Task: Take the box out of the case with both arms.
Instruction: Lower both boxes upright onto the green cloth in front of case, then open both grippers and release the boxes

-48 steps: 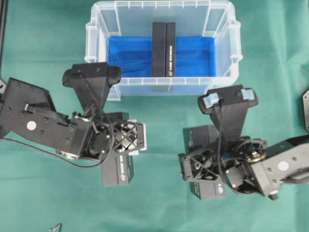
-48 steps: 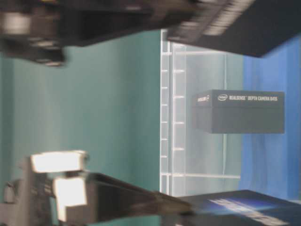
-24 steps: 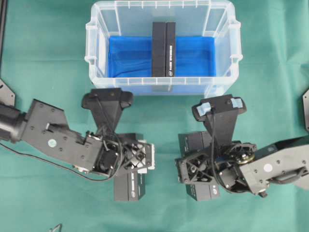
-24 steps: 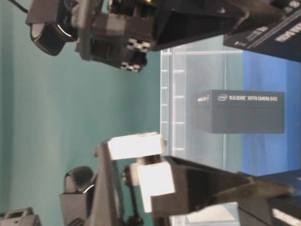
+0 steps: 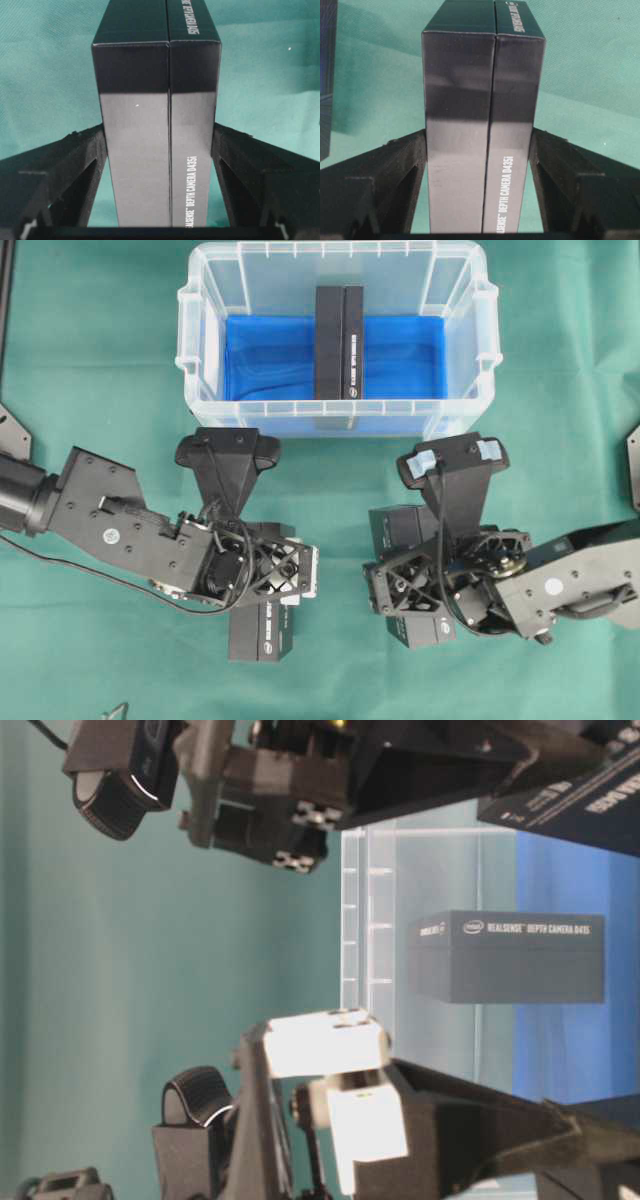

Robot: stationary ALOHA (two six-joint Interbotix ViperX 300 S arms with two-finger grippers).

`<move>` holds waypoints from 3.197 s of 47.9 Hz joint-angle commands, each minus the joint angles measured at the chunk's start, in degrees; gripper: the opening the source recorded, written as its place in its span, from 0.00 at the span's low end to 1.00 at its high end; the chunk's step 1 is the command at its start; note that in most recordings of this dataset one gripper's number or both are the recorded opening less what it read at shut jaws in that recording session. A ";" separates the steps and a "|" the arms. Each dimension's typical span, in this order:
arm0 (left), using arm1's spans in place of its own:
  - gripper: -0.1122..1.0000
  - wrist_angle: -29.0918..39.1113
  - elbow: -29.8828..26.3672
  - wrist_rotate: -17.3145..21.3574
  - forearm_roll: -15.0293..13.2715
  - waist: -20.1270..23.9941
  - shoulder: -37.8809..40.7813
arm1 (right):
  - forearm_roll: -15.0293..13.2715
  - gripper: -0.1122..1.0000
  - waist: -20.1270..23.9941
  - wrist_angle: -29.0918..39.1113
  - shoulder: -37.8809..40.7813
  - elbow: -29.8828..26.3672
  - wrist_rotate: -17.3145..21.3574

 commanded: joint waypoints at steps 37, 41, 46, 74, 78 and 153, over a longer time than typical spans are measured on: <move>0.92 -1.05 -2.11 1.41 -0.18 0.44 -0.97 | 0.44 0.94 0.09 0.79 -1.14 -2.55 0.35; 0.92 -0.18 -3.08 1.49 -0.18 0.44 -1.05 | 0.79 0.93 0.00 1.67 -1.32 -3.69 0.35; 0.92 2.29 -4.83 1.76 -0.18 0.44 -1.23 | 0.88 0.93 0.09 4.39 -1.67 -6.06 0.18; 0.91 26.81 -23.64 9.76 2.37 3.69 -4.66 | -1.85 0.93 -0.88 24.26 -3.34 -23.99 -10.99; 0.91 30.15 -25.93 10.28 2.64 3.96 -4.57 | -2.20 0.93 -1.05 26.46 -3.60 -26.02 -12.74; 0.91 35.24 -22.94 10.37 2.55 2.55 -8.61 | 3.16 0.93 -0.26 39.55 -7.56 -25.14 -17.49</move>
